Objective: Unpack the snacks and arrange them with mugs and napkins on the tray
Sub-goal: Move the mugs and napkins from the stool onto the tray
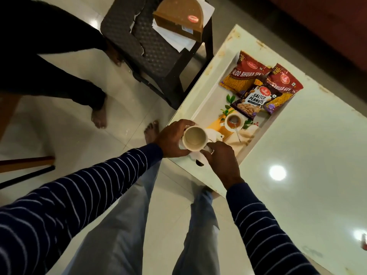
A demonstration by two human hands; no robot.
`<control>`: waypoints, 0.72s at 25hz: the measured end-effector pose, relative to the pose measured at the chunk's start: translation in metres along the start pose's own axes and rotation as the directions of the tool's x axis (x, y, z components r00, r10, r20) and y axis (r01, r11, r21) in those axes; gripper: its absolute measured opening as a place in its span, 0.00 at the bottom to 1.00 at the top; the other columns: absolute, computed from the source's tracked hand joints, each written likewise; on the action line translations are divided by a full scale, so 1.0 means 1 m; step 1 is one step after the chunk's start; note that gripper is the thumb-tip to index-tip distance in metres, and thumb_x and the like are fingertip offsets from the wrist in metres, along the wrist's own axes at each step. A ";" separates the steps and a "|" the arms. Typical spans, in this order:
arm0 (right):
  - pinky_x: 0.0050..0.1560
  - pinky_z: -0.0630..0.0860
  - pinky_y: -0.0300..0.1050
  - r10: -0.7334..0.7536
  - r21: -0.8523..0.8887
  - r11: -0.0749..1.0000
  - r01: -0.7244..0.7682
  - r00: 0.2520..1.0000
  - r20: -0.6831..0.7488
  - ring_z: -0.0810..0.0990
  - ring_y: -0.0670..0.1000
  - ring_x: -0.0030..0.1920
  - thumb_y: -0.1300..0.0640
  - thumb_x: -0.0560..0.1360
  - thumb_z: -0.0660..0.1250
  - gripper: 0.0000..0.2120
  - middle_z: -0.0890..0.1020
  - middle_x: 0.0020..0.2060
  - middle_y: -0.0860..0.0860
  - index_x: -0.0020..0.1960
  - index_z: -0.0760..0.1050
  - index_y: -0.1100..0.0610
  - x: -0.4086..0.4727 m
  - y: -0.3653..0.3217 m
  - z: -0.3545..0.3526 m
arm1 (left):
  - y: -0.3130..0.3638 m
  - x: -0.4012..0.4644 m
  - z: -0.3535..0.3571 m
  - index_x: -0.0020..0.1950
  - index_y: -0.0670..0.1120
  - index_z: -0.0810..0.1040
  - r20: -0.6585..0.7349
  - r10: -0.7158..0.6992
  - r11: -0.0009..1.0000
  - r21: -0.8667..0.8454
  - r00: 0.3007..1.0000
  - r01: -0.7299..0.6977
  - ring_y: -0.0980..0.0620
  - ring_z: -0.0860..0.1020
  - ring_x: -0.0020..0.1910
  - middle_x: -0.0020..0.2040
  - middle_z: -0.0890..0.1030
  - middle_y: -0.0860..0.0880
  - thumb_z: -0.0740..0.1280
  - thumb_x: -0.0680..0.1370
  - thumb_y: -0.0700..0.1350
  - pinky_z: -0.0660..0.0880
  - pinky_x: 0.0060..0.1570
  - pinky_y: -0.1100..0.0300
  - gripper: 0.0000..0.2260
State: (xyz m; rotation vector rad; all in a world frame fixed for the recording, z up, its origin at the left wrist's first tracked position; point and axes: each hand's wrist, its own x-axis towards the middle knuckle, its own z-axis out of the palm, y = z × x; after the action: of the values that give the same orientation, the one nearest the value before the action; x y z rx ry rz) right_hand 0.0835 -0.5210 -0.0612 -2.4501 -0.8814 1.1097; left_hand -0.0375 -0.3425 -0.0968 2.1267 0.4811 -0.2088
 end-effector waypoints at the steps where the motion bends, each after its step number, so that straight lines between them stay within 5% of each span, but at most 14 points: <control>1: 0.48 0.68 0.40 -0.010 0.029 1.000 0.010 1.000 -0.020 0.80 0.54 0.52 0.45 0.76 0.71 0.17 0.83 0.52 0.53 0.59 0.81 0.55 -0.003 0.001 -0.003 | -0.004 0.000 -0.002 0.72 0.52 0.62 0.030 -0.009 1.000 0.000 1.000 0.009 0.52 0.74 0.64 0.69 0.73 0.52 0.79 0.57 0.66 0.75 0.61 0.52 0.50; 6: 0.47 0.75 0.41 -0.130 -0.039 0.991 0.125 0.969 -0.211 0.83 0.51 0.45 0.41 0.73 0.72 0.24 0.83 0.55 0.52 0.62 0.79 0.55 0.021 -0.018 -0.049 | -0.013 0.023 -0.064 0.73 0.58 0.59 -0.173 -0.191 0.980 -0.089 0.966 0.178 0.52 0.73 0.65 0.71 0.67 0.53 0.73 0.57 0.73 0.75 0.55 0.58 0.50; 10: 0.44 0.72 0.40 -0.227 -0.055 0.974 0.221 0.944 -0.240 0.79 0.49 0.39 0.49 0.79 0.68 0.19 0.81 0.58 0.54 0.66 0.77 0.57 0.085 -0.074 -0.099 | -0.022 0.085 -0.153 0.72 0.53 0.62 -0.468 -0.317 0.941 -0.264 0.825 0.212 0.51 0.73 0.62 0.70 0.67 0.49 0.76 0.68 0.60 0.77 0.52 0.57 0.38; 14: 0.49 0.71 0.41 -0.311 -0.057 0.950 0.307 0.909 -0.279 0.80 0.51 0.46 0.55 0.80 0.66 0.15 0.82 0.57 0.55 0.64 0.79 0.57 0.182 -0.146 -0.140 | -0.046 0.165 -0.249 0.72 0.41 0.65 -0.596 -0.269 0.963 -0.187 0.757 0.195 0.47 0.71 0.65 0.70 0.67 0.42 0.77 0.71 0.43 0.75 0.62 0.50 0.34; 18: 0.62 0.70 0.46 -0.298 -0.098 0.955 0.281 0.905 -0.304 0.79 0.54 0.59 0.56 0.80 0.65 0.17 0.80 0.63 0.55 0.68 0.76 0.57 0.281 -0.209 -0.171 | -0.062 0.231 -0.324 0.76 0.44 0.61 -0.524 -0.254 0.964 -0.066 0.813 0.259 0.45 0.68 0.71 0.73 0.64 0.43 0.80 0.66 0.46 0.70 0.68 0.49 0.44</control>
State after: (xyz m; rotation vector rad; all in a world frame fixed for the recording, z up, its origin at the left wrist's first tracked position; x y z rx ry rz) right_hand 0.2716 -0.1845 -0.0043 -2.3442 -1.1315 0.5765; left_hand 0.1366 0.0158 -0.0360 2.1080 1.0986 0.2418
